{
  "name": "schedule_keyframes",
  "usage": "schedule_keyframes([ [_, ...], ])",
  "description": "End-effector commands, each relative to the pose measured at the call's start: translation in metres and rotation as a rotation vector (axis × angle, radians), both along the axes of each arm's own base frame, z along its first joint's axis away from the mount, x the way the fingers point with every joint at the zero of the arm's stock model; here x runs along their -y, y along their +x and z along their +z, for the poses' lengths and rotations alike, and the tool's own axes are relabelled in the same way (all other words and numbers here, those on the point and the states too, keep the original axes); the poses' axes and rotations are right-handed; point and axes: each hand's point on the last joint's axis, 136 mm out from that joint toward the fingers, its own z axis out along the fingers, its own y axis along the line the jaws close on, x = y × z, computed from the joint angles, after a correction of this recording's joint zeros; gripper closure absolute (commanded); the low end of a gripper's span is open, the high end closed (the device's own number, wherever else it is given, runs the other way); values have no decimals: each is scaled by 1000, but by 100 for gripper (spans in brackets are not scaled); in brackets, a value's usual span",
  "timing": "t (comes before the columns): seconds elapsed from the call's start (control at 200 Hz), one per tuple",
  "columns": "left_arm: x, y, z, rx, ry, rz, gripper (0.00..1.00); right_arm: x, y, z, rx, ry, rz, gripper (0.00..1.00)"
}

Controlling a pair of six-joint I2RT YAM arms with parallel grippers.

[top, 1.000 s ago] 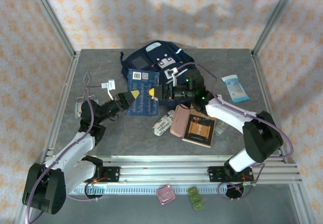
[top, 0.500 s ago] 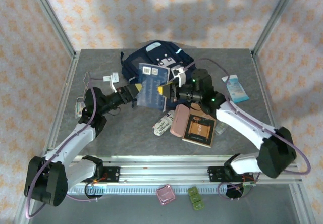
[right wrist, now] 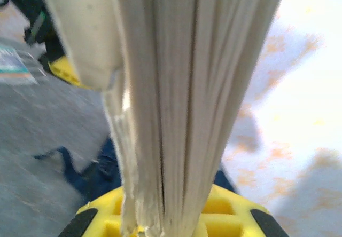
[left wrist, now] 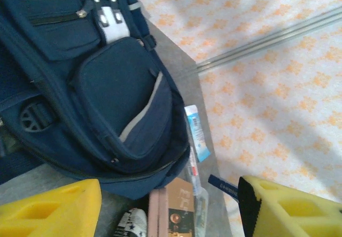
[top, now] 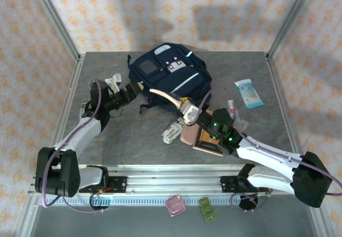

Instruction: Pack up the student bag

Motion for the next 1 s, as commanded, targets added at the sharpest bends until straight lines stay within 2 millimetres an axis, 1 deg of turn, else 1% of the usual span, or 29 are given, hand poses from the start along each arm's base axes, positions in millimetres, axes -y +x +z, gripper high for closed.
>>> schedule_keyframes([
  [0.0, 11, 0, 27, 31, -84, -100, 32, 17, -2, 36, 350, -129, -154, 100],
  [0.035, 15, -1, 29, 32, -113, -129, 32, 17, -4, 29, 396, -176, -172, 100],
  [0.075, 20, -2, 32, 32, -142, -165, 31, 20, -6, 30, 457, -187, -219, 100],
  [0.13, 25, -5, 32, 26, -166, -202, 31, 20, -1, 26, 459, -234, -257, 100],
  [0.185, 30, -10, 34, 36, -185, -238, 31, 18, 0, 21, 468, -268, -255, 100],
  [0.28, 42, -21, 40, 48, -224, -309, 31, 13, -3, 25, 479, -256, -233, 100],
  [0.415, 59, -35, 37, 36, -222, -391, 30, 4, -11, 30, 503, -255, -192, 100],
  [0.561, 74, -48, 41, 35, -252, -467, 28, -7, -17, 25, 511, -288, -153, 100],
  [0.641, 81, -54, 48, 42, -283, -508, 28, -10, -19, 25, 520, -294, -142, 100],
  [0.716, 94, -62, 47, 25, -288, -561, 31, -11, -21, 31, 527, -272, -148, 100],
  [0.756, 99, -65, 45, 13, -285, -581, 35, -13, -22, 30, 530, -277, -141, 100],
  [0.811, 104, -67, 44, 7, -288, -600, 49, -14, -22, 29, 529, -284, -137, 100],
  [0.901, 106, -70, 49, 22, -316, -612, 85, -14, -21, 24, 516, -289, -141, 100],
  [0.946, 106, -72, 55, 36, -342, -613, 99, -12, -20, 24, 507, -286, -150, 100],
  [0.981, 105, -73, 59, 47, -365, -617, 100, -10, -19, 25, 500, -273, -160, 100],
  [0.996, 105, -73, 62, 53, -376, -619, 100, -10, -19, 25, 498, -268, -163, 98],
])
